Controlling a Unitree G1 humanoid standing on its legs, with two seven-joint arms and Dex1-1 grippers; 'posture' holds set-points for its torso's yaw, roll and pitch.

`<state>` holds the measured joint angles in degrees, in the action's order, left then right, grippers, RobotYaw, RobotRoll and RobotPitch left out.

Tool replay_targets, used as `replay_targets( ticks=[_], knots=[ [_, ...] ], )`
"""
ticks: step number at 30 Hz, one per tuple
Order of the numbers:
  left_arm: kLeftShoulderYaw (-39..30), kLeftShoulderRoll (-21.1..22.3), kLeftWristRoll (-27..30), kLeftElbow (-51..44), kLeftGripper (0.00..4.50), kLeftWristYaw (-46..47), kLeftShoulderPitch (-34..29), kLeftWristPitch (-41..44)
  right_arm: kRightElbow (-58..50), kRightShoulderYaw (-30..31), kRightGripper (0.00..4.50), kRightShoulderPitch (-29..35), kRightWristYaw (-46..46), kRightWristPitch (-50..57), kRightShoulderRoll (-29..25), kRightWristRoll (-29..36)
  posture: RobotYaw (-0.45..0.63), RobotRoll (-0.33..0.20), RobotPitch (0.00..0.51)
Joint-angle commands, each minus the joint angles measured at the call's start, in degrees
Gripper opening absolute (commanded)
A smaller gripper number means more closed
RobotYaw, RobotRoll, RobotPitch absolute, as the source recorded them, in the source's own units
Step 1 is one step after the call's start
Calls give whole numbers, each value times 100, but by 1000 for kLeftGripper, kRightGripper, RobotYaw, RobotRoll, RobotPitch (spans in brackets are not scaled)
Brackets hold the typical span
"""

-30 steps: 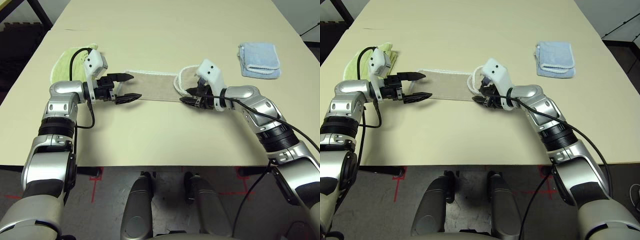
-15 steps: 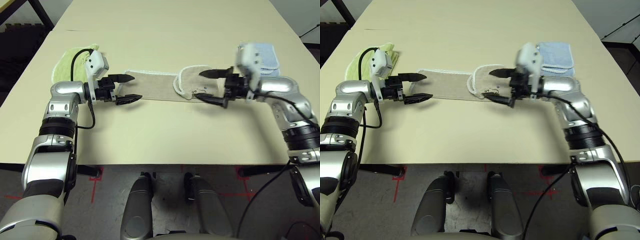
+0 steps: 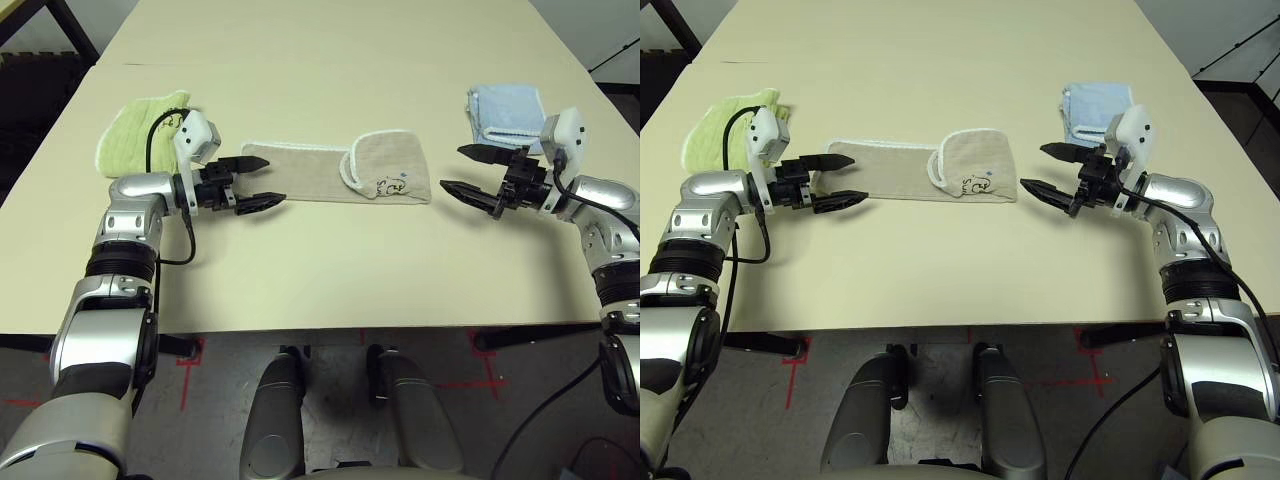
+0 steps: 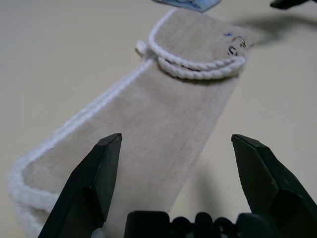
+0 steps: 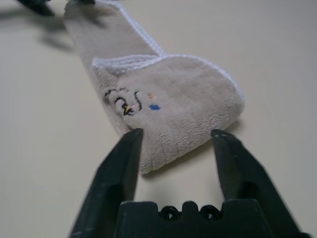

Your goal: Fold the towel and set it aside.

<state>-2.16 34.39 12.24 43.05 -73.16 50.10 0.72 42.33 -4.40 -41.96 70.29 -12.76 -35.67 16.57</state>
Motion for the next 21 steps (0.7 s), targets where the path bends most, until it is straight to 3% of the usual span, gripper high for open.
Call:
replay_targets(
  ticks=[1, 5, 6, 15, 18, 21],
  knots=[
    [-34, -23, 77, -202, 4500, 37, -197, 121, 284, -44, 1626, -49, 117, -223, 9, -63, 44, 0, 180],
    [-34, 2, 80, -297, 4500, 46, -258, 175, 347, -41, 131, -259, 29, -109, 208, -26, 47, 0, 180],
    [-33, 5, 80, -312, 4500, 45, -266, 183, 352, -33, 34, -311, 28, -83, 250, -25, 49, 0, 178],
    [-16, 196, 98, -514, 4500, -87, -385, 431, 287, -19, 34, -320, 286, -45, 240, -50, 57, 0, 170],
    [-128, 520, 7, -683, 4500, 593, -183, 1686, 118, -32, 34, -172, 474, -75, 102, -37, 64, 0, 173],
    [-217, 792, 208, -1007, 4500, 708, -122, 2538, 16, -44, 34, -88, 540, -46, 58, -2, 74, 0, 174]
  ],
)
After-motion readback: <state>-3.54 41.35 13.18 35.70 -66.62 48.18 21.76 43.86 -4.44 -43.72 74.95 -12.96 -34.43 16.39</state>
